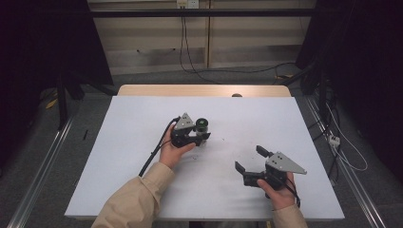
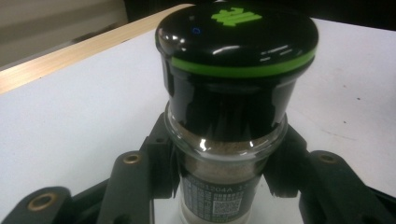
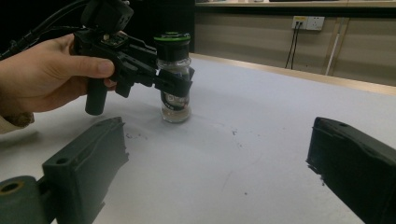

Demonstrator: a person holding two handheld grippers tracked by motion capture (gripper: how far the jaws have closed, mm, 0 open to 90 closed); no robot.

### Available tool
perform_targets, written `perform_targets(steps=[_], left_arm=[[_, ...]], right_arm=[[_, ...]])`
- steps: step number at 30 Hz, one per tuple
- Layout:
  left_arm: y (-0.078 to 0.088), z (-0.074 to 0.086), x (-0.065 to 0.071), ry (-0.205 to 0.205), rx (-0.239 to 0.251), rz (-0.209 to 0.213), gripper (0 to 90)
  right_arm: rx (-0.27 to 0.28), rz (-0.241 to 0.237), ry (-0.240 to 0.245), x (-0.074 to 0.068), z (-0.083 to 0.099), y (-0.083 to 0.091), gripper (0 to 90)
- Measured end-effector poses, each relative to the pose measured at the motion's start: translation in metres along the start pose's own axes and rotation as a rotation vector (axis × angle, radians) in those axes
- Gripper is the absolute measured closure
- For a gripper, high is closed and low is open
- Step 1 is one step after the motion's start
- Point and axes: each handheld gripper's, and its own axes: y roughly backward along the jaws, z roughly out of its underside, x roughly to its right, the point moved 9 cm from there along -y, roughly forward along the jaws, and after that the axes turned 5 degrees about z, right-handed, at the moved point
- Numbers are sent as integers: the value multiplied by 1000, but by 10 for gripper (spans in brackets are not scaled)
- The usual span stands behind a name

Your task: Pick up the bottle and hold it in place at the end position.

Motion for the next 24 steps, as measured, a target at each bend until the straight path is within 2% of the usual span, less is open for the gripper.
perform_targets(steps=[6, 13, 24], left_arm=[[-2, 2, 2, -14, -9, 0, 532], [0, 5, 1, 19, 22, -1, 532], [0, 7, 3, 10, 27, -12, 532]], right_arm=[[-5, -17, 2, -6, -1, -7, 34], [-29, -31, 15, -13, 1, -17, 35], [-54, -41, 21, -20, -1, -30, 35]])
